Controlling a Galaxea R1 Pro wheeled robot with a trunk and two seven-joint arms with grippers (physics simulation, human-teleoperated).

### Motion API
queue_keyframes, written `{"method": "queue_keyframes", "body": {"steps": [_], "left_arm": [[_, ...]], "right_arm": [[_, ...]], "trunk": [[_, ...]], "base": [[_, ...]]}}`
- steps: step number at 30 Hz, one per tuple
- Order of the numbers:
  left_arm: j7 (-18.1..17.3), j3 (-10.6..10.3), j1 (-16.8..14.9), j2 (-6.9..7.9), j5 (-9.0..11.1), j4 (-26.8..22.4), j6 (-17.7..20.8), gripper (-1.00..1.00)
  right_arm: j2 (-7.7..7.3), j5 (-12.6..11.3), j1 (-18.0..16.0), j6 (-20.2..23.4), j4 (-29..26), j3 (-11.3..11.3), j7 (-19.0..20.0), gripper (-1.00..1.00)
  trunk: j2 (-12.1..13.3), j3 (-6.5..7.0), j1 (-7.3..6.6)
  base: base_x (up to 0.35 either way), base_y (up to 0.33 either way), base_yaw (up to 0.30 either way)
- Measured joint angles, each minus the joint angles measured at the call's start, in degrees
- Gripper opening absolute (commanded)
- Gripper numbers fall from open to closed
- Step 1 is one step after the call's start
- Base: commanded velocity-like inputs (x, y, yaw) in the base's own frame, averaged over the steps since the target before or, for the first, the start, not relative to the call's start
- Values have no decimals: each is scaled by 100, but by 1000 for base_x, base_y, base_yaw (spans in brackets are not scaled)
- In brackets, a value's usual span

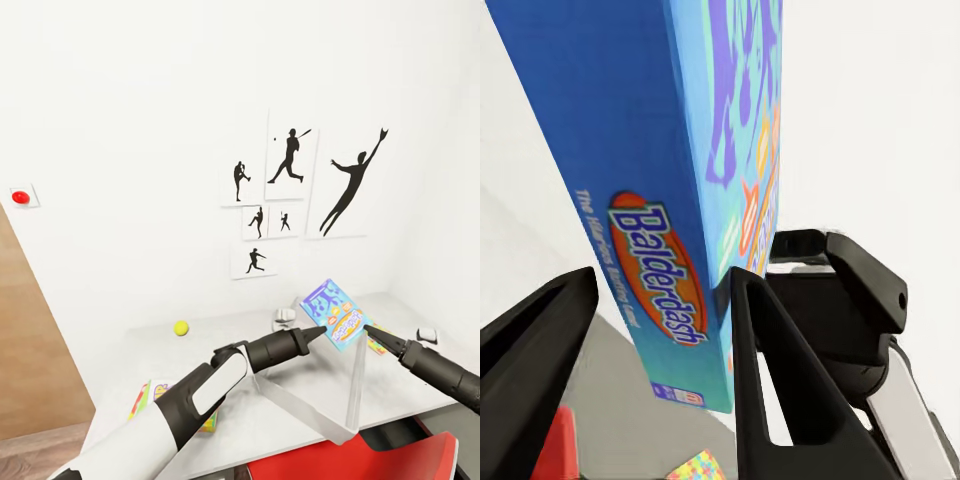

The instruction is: Put all the toys in the child's room - the three board games (two on the bed and one on the table), the two jigsaw puzzles on the table, and the tennis ball on the table - inside the toy box on the table in the child's room.

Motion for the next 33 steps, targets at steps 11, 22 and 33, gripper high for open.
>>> {"method": "queue_keyframes", "body": {"steps": [11,22,33], "left_arm": [[-9,-17,52,-2,-315,-11,-482,-100],[-23,-1,131,2,-268,-11,-550,-100],[-104,-3,160,9,88,-14,-547,-100]], "right_arm": [[289,-1,-12,0,1,-12,2,100],[298,-9,-13,0,1,-26,12,100],[311,-18,-31,0,-3,-22,24,100]], "trunk": [[0,0,0],[0,0,0],[0,0,0]], "base": [[0,0,0],[0,0,0],[0,0,0]]}}
